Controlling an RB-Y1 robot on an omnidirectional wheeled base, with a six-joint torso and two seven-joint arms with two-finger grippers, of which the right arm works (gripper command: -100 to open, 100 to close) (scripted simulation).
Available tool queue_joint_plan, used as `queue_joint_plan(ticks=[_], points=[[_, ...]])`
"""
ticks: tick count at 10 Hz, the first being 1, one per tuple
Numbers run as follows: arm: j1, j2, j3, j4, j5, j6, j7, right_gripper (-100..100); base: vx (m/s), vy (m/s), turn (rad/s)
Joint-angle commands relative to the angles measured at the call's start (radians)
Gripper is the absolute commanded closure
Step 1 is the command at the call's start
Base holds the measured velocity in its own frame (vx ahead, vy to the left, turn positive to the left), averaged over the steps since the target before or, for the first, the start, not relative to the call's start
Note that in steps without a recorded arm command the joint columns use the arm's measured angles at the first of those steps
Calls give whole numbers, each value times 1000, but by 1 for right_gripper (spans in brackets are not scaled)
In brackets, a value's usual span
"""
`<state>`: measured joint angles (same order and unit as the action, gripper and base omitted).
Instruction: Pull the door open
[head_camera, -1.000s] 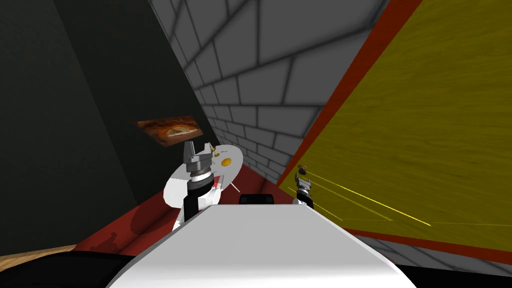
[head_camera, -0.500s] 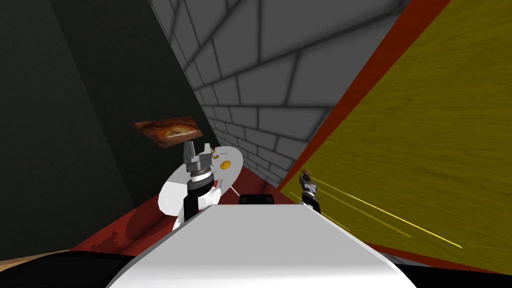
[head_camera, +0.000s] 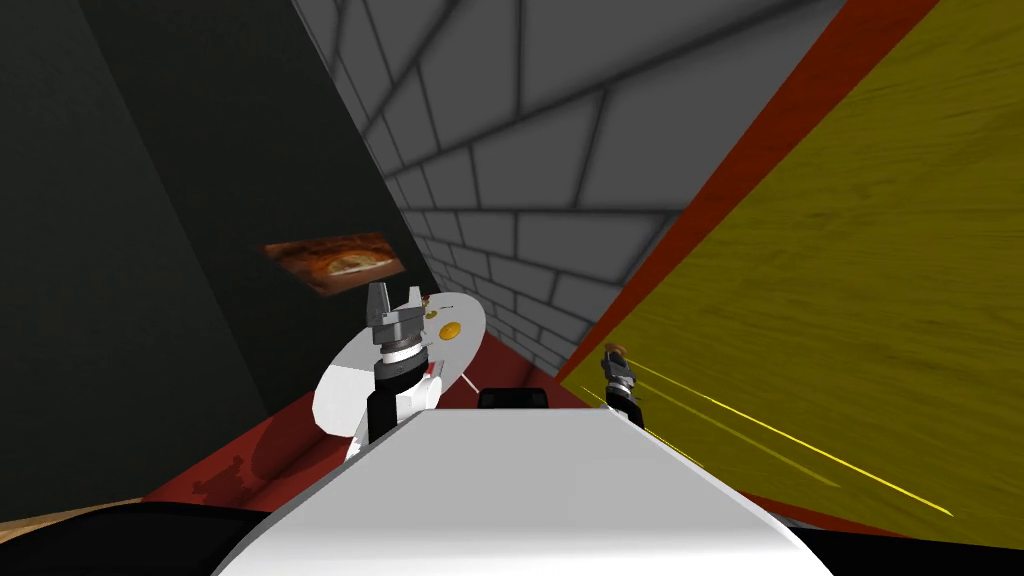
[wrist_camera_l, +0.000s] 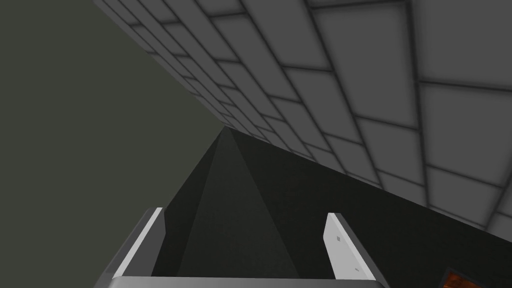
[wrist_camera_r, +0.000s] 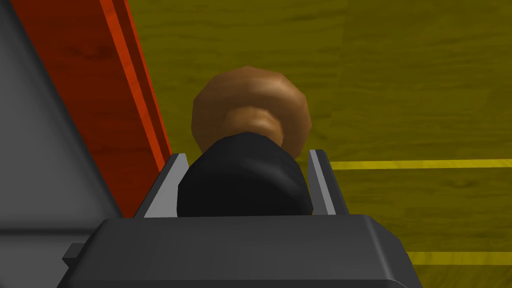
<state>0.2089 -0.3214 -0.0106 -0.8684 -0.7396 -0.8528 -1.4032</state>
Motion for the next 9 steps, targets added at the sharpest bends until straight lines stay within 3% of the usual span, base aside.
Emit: queue_joint_plan(ticks=[1,3,4,9], points=[[1,1,0,0,0,-1,-1,100,-10,2,4],[1,1,0,0,0,-1,-1,100,0,0,0],[6,-4,18,-7,10,-2,-9,100,-125,-9,56],[28,-23,84,-37,47,-14,-47,100,-219,9,65]])
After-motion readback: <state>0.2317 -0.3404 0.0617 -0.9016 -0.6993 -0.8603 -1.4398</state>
